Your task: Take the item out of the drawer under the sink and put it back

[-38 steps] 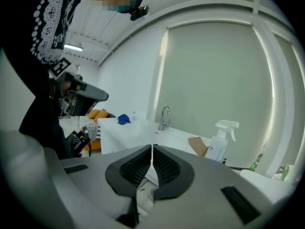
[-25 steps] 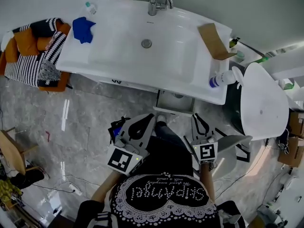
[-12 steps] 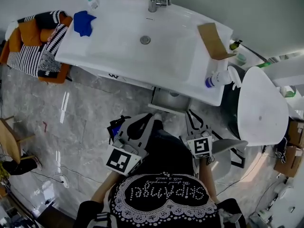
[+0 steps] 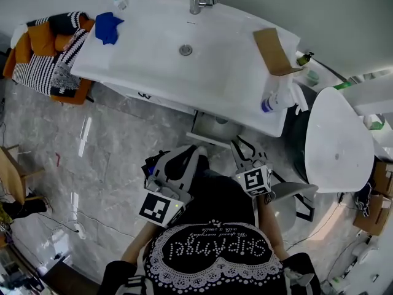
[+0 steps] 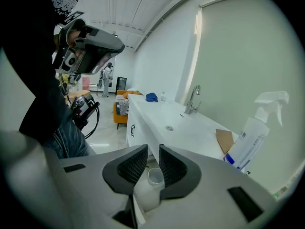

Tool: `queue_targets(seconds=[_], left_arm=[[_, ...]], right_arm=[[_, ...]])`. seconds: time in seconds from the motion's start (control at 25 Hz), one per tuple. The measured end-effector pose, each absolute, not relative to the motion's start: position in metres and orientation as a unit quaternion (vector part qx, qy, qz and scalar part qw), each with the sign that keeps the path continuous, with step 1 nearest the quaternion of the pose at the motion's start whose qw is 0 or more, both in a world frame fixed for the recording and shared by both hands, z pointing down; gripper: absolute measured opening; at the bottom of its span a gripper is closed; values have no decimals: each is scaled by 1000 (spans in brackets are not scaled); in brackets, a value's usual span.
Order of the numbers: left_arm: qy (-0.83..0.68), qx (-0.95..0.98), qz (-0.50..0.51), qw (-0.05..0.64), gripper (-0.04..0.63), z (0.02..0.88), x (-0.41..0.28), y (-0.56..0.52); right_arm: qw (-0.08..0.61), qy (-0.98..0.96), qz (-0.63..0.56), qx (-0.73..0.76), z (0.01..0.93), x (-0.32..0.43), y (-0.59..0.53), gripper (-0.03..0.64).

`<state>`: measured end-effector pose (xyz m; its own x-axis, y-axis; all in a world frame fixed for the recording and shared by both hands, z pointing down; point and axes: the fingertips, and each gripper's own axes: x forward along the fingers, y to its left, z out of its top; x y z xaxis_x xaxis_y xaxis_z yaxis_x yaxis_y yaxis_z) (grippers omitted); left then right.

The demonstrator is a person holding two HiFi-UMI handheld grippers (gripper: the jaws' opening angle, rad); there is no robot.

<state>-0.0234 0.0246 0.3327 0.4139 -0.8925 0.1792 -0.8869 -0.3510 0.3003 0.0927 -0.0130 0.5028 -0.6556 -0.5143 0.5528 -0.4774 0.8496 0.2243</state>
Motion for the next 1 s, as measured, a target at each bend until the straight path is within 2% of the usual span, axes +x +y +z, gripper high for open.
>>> queue_targets(seconds=[0.48,0.8,1.0], left_arm=[[-549,814,5,191,5,344,-2,28],[-548,815,7,189,5,340,0,26],[-554,817,-4,161,5,337,-7,25]], right_arm=[[345,-905,-40,246,533,103,-12,66],[410,-881,-115,206,569,96,-21,66],[434,-871,-140,186,590,91,-26,66]])
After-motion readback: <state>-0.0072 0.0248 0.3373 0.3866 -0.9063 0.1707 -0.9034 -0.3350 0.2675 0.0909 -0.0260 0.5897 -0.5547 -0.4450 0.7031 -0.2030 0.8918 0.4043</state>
